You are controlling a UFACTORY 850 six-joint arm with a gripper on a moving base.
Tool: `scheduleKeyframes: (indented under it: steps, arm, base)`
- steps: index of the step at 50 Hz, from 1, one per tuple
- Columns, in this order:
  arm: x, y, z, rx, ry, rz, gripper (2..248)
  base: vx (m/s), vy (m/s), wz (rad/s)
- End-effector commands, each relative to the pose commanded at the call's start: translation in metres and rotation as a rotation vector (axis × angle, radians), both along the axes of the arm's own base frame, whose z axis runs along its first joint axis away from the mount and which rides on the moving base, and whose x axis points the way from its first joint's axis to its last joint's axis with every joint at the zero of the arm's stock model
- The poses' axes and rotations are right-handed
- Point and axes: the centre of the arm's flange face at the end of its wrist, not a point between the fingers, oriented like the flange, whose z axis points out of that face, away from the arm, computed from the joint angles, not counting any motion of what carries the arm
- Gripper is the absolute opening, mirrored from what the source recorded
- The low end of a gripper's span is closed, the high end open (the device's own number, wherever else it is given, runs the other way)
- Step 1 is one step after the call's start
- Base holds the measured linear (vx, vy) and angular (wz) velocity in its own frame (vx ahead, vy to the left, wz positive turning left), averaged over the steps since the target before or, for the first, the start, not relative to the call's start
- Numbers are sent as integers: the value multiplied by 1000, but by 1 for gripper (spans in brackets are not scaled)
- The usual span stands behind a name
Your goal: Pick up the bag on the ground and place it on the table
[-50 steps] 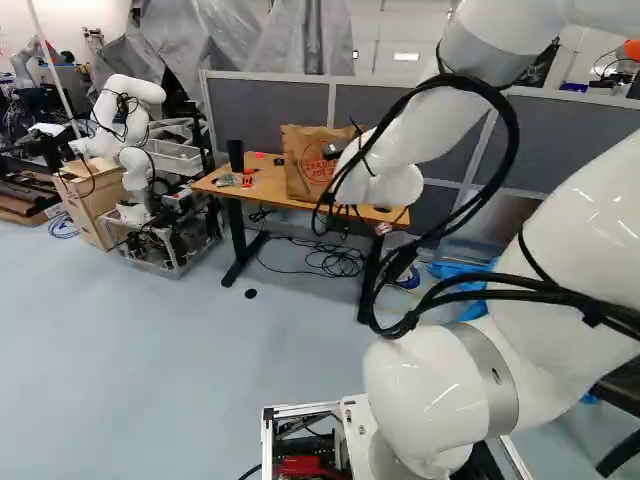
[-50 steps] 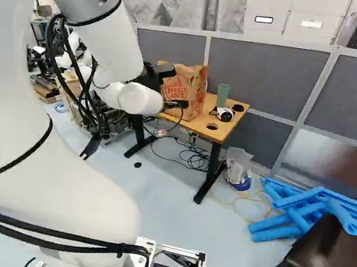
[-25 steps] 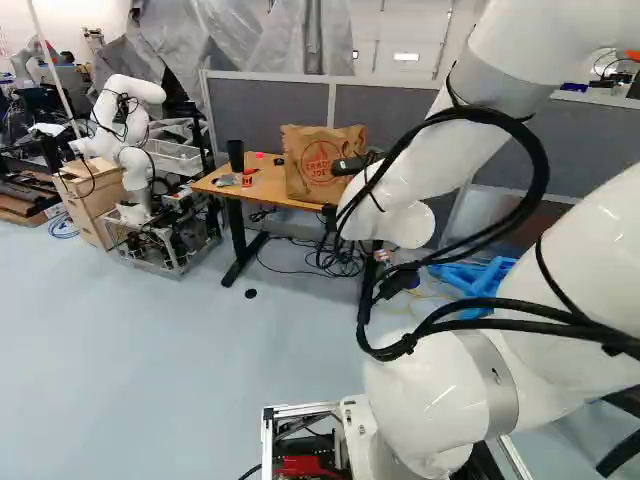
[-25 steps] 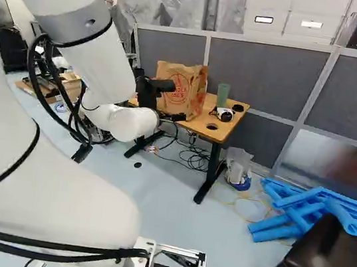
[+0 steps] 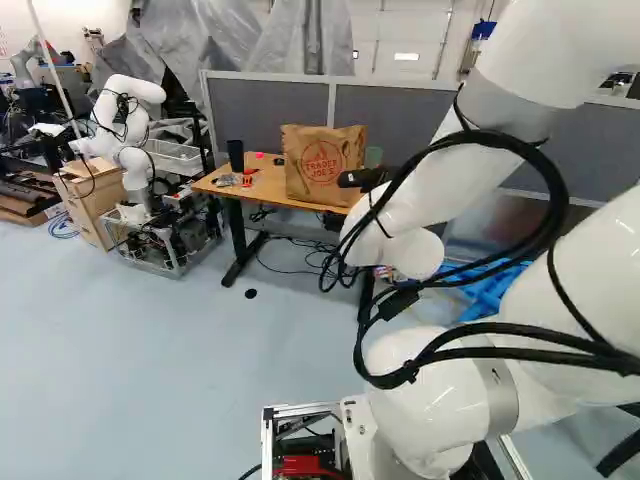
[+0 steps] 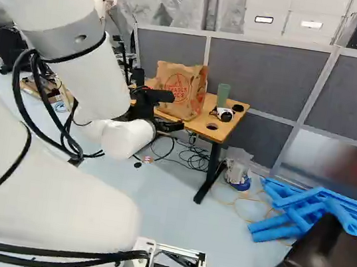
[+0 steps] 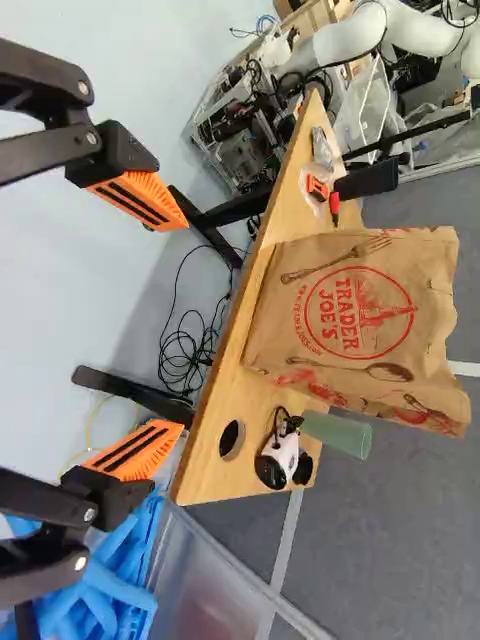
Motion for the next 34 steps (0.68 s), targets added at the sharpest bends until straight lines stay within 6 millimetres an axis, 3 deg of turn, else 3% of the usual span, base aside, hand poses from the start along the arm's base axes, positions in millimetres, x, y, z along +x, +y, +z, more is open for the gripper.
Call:
scheduleKeyframes:
  steps: [34]
  arm:
    - [-13, 0, -7, 25, -17, -8, 247]
  base:
    - [0, 0, 0]
